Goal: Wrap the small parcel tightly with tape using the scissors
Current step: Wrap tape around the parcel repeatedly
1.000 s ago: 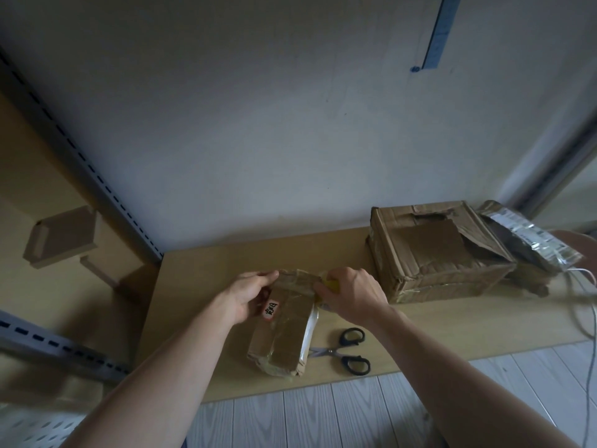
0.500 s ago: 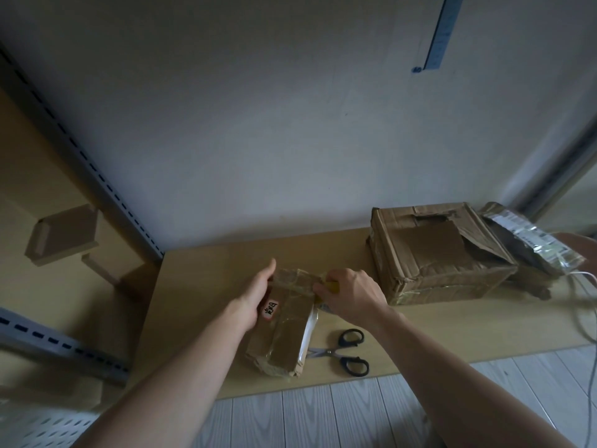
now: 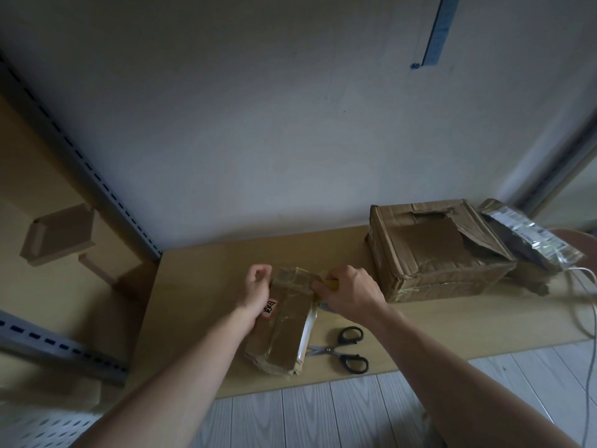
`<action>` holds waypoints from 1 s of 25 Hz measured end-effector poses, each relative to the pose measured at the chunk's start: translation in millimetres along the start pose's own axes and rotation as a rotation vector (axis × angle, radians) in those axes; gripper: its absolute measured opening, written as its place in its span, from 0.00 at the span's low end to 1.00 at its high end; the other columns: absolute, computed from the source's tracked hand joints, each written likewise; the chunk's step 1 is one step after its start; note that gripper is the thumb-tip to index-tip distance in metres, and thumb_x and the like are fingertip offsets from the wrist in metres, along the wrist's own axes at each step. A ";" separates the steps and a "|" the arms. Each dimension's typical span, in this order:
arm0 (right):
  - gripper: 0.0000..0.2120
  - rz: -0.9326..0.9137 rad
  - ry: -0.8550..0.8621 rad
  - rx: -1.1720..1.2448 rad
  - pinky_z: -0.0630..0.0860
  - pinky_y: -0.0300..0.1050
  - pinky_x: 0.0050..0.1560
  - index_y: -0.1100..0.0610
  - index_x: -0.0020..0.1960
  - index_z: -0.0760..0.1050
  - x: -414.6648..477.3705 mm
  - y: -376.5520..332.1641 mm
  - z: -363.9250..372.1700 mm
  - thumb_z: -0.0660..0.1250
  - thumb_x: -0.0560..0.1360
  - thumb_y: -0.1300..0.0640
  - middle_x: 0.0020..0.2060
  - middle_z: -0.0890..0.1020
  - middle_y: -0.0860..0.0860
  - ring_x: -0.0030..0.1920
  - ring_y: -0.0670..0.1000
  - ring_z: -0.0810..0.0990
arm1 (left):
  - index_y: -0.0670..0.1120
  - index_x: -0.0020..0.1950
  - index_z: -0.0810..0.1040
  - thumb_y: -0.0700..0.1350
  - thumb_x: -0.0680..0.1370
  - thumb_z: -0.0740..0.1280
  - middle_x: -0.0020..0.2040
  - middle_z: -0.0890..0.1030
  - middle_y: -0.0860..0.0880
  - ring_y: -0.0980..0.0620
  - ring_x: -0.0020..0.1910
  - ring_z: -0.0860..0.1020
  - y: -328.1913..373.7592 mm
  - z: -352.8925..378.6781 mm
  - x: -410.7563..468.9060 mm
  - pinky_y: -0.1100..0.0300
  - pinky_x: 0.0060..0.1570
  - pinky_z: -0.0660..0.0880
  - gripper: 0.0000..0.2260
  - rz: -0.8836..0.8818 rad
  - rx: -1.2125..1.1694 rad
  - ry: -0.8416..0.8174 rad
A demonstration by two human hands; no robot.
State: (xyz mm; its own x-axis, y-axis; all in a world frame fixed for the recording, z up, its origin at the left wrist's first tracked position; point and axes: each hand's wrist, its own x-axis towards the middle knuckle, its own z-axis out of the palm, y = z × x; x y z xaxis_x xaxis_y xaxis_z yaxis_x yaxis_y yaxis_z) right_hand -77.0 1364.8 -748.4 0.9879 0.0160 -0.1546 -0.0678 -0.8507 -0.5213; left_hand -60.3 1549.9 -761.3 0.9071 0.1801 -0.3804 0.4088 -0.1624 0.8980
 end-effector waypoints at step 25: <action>0.25 -0.351 0.010 0.081 0.67 0.44 0.29 0.57 0.27 0.71 20.1 -8.6 -35.7 0.69 0.72 0.39 0.22 0.71 0.48 0.25 0.49 0.69 | 0.48 0.54 0.75 0.33 0.70 0.77 0.49 0.83 0.47 0.54 0.43 0.80 -7.9 -42.6 6.5 0.64 0.38 0.77 0.19 0.024 0.160 -0.180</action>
State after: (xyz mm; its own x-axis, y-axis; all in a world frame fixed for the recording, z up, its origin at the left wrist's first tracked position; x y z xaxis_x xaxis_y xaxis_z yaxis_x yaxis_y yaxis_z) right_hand -51.6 1353.6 -717.0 0.9542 0.2944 0.0536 0.2653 -0.7496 -0.6065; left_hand -61.9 1593.6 -761.5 0.9142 0.0006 -0.4052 0.3842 -0.3193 0.8663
